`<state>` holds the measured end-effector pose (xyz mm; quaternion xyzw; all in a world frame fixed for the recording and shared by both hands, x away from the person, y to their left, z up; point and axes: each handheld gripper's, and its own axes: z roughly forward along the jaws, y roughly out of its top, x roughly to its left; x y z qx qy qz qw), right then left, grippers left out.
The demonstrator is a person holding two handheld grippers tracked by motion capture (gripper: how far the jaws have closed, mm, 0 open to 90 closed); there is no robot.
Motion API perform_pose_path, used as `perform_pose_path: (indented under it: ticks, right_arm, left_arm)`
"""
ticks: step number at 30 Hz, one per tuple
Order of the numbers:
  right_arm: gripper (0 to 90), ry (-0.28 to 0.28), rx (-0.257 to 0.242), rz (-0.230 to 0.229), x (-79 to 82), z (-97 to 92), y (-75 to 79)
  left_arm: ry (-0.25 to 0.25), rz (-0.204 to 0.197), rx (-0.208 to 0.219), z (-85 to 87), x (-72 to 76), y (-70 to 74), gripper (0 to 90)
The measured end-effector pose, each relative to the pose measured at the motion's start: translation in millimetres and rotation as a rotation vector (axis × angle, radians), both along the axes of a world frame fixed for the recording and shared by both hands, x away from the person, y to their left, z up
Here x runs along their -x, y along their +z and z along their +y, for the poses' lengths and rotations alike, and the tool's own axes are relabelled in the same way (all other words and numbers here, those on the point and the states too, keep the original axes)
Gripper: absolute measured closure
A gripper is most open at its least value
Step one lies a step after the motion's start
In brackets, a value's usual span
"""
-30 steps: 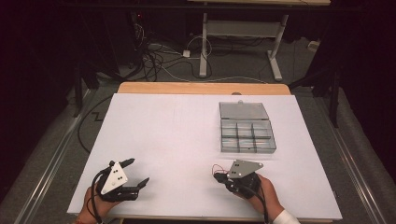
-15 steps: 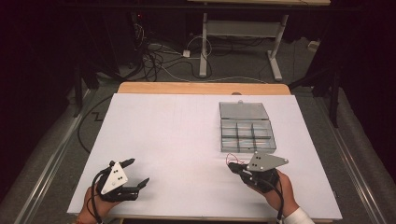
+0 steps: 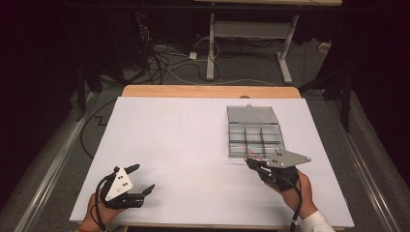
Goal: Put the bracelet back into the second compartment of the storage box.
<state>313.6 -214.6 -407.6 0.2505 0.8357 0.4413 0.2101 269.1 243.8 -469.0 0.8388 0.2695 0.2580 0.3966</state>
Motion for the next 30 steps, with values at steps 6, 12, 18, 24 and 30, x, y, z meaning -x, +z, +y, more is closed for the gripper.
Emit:
perform_pose_path:
  ticks: [6, 12, 18, 24, 30]
  right_arm:
    - [88.8, -0.037, 0.015, -0.004, -13.5, -4.5, 2.6]
    - [88.7, -0.083, 0.030, 0.004, -33.8, -11.0, 4.2]
    - [88.8, -0.113, 0.062, 0.016, -50.5, -13.2, 4.0]
    - [88.8, -0.142, 0.098, 0.032, -72.4, -9.9, 2.3]
    - [88.7, -0.166, 0.119, 0.053, -87.8, -8.1, 0.6]
  left_arm:
    - [-0.008, 0.002, -0.005, -1.2, -0.4, -0.7, 17.8]
    - [-0.007, 0.005, -0.008, -1.3, -0.8, -1.2, 17.8]
    - [-0.009, 0.007, -0.009, -1.8, -1.0, -1.2, 17.8]
    - [-0.008, 0.005, -0.007, -1.4, -0.9, -1.1, 17.8]
    - [-0.009, 0.004, -0.007, -1.1, -0.8, -1.1, 17.8]
